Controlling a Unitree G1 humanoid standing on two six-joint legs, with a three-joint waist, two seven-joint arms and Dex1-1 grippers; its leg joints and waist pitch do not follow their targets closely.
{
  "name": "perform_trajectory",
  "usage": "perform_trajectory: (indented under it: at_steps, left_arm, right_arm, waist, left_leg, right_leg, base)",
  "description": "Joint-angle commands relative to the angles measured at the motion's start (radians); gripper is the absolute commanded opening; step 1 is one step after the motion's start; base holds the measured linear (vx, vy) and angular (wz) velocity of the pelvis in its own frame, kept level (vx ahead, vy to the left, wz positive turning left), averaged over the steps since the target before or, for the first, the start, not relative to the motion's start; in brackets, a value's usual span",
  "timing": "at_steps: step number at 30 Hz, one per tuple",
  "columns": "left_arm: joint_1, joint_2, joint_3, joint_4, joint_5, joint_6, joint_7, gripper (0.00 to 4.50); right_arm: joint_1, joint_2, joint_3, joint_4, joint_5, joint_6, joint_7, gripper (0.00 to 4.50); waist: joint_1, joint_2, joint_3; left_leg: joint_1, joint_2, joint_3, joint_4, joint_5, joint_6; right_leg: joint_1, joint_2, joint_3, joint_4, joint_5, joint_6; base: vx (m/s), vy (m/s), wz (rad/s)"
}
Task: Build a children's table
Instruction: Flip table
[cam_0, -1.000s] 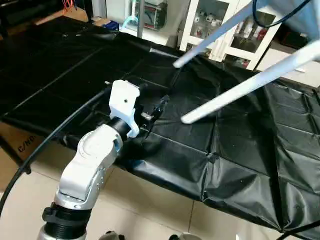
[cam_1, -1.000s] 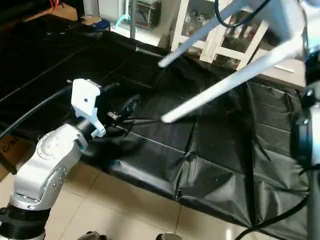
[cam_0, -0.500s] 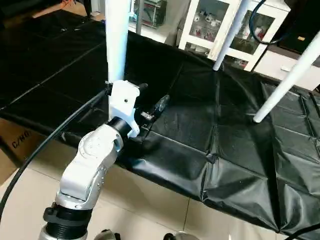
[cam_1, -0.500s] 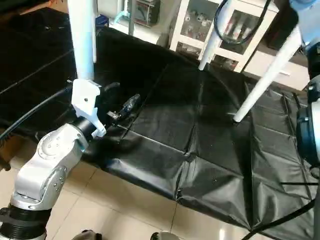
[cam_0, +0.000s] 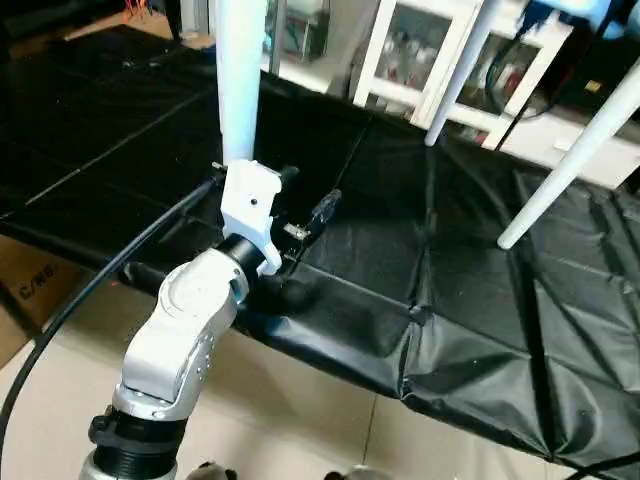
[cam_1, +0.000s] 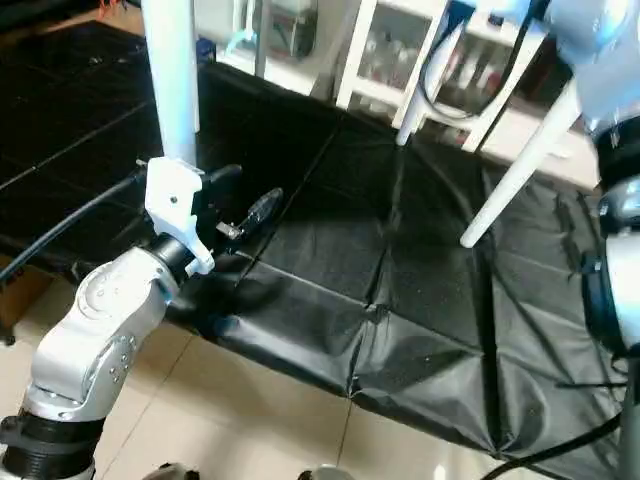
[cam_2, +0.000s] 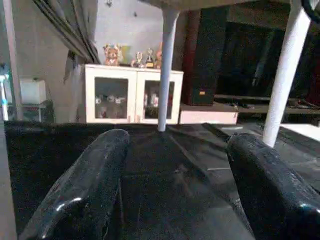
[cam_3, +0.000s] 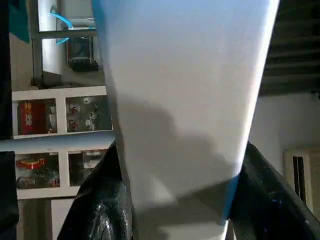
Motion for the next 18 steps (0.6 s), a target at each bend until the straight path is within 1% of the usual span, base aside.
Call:
perform_trajectory:
  at_steps: [1, 2, 3, 4, 5, 6, 8, 10, 12, 14, 15, 16, 17, 18]
  left_arm:
    - [-0.01, -0.01, -0.021, -0.008, 0.013, 0.001, -0.004, 3.51]
    - [-0.011, -0.012, -0.021, -0.007, 0.014, 0.001, -0.004, 3.51]
    - [-0.011, -0.012, -0.021, -0.007, 0.014, 0.001, -0.004, 3.51]
    - [-0.012, -0.012, -0.022, -0.006, 0.015, 0.0, -0.004, 3.51]
    - [-0.012, -0.013, -0.022, -0.006, 0.015, 0.0, -0.004, 3.51]
    - [-0.011, -0.014, -0.022, -0.006, 0.015, -0.001, -0.003, 3.51]
    - [-0.01, -0.014, -0.023, -0.008, 0.016, -0.002, -0.002, 3.51]
    - [-0.01, -0.015, -0.022, -0.009, 0.017, -0.002, 0.0, 3.51]
    - [-0.008, -0.014, -0.02, -0.011, 0.018, 0.0, 0.002, 3.51]
    - [-0.007, -0.012, -0.018, -0.014, 0.019, 0.003, 0.003, 3.51]
    - [-0.006, -0.011, -0.015, -0.015, 0.019, 0.004, 0.003, 3.51]
    - [-0.006, -0.01, -0.015, -0.015, 0.019, 0.005, 0.003, 3.51]
    - [-0.006, -0.009, -0.013, -0.016, 0.02, 0.006, 0.004, 3.51]
    - [-0.006, -0.008, -0.012, -0.015, 0.02, 0.006, 0.003, 3.51]
  right_arm:
    - [0.034, 0.008, -0.032, 0.037, 0.079, 0.03, 0.088, 2.45]
    - [0.032, 0.004, -0.035, 0.023, 0.076, 0.031, 0.092, 2.59]
    - [0.032, 0.004, -0.035, 0.023, 0.076, 0.031, 0.092, 2.59]
    - [0.028, 0.002, -0.039, 0.017, 0.078, 0.032, 0.094, 2.82]
    - [0.029, 0.001, -0.043, 0.008, 0.08, 0.035, 0.096, 2.82]
    - [0.029, 0.001, -0.048, -0.002, 0.086, 0.038, 0.102, 3.04]
    - [0.037, 0.001, -0.064, -0.028, 0.092, 0.04, 0.102, 3.08]
    - [0.042, 0.001, -0.075, -0.045, 0.099, 0.041, 0.101, 3.39]
    - [0.055, 0.002, -0.086, -0.067, 0.112, 0.035, 0.104, 3.5]
    - [0.075, 0.003, -0.1, -0.1, 0.132, 0.034, 0.109, 3.59]
    - [0.095, 0.002, -0.112, -0.132, 0.149, 0.032, 0.105, 3.82]
    - [0.099, 0.001, -0.114, -0.138, 0.152, 0.031, 0.103, 3.9]
    - [0.132, -0.005, -0.127, -0.187, 0.161, 0.018, 0.082, 3.9]
    - [0.146, -0.008, -0.131, -0.209, 0.162, 0.011, 0.071, 3.95]
  waist:
    - [-0.016, 0.027, -0.064]
    - [-0.017, 0.027, -0.064]
    - [-0.021, 0.026, -0.065]
    - [-0.023, 0.025, -0.066]
    - [-0.023, 0.024, -0.067]
    - [-0.023, 0.021, -0.067]
    - [-0.021, 0.022, -0.067]
    - [-0.019, 0.019, -0.069]
    - [-0.019, 0.022, -0.069]
    - [-0.017, 0.021, -0.069]
    - [-0.016, 0.022, -0.069]
    - [-0.016, 0.024, -0.071]
    - [-0.015, 0.028, -0.071]
    - [-0.015, 0.026, -0.071]
  left_leg:
    - [0.049, 0.064, -0.045, -0.103, -0.452, -0.121]
    - [0.048, 0.064, -0.045, -0.103, -0.447, -0.12]
    - [0.045, 0.063, -0.045, -0.103, -0.434, -0.112]
    - [0.043, 0.064, -0.045, -0.102, -0.423, -0.105]
    - [0.04, 0.064, -0.045, -0.102, -0.4, -0.098]
    - [0.042, 0.064, -0.041, -0.1, -0.388, -0.091]
    - [0.041, 0.064, -0.041, -0.099, -0.368, -0.085]
    - [0.04, 0.065, -0.039, -0.099, -0.336, -0.079]
    - [0.041, 0.065, -0.04, -0.099, -0.326, -0.077]
    - [0.042, 0.066, -0.039, -0.099, -0.318, -0.075]
    - [0.042, 0.065, -0.038, -0.099, -0.31, -0.073]
    - [0.043, 0.065, -0.038, -0.1, -0.3, -0.072]
    - [0.043, 0.065, -0.038, -0.099, -0.289, -0.07]
    - [0.042, 0.065, -0.037, -0.1, -0.283, -0.07]
  right_leg:
    - [0.01, -0.025, 0.01, -0.063, -0.354, -0.123]
    - [0.011, -0.025, 0.01, -0.063, -0.345, -0.123]
    - [0.013, -0.026, 0.011, -0.061, -0.325, -0.127]
    - [0.015, -0.027, 0.012, -0.06, -0.308, -0.134]
    - [0.018, -0.029, 0.013, -0.058, -0.291, -0.14]
    - [0.017, -0.029, 0.014, -0.059, -0.287, -0.145]
    - [0.019, -0.03, 0.015, -0.058, -0.275, -0.151]
    - [0.022, -0.03, 0.016, -0.056, -0.259, -0.157]
    - [0.022, -0.03, 0.015, -0.054, -0.248, -0.162]
    - [0.023, -0.031, 0.016, -0.055, -0.24, -0.164]
    - [0.025, -0.03, 0.016, -0.055, -0.231, -0.164]
    - [0.026, -0.03, 0.016, -0.054, -0.22, -0.165]
    - [0.027, -0.031, 0.016, -0.053, -0.207, -0.167]
    - [0.027, -0.031, 0.016, -0.054, -0.202, -0.166]
  base:
    - [0.0, 0.0, 0.0]
    - [0.0, 0.0, 0.0]
    - [0.0, 0.0, 0.0]
    - [0.0, 0.0, 0.0]
    - [0.0, 0.0, 0.0]
    - [0.0, 0.0, 0.0]
    - [0.0, 0.0, 0.0]
    - [0.0, 0.0, 0.0]
    - [0.0, 0.0, 0.0]
    - [0.0, 0.0, 0.0]
    - [0.0, 0.0, 0.0]
    - [0.0, 0.0, 0.0]
    - [0.0, 0.0, 0.0]
    - [0.0, 0.0, 0.0]
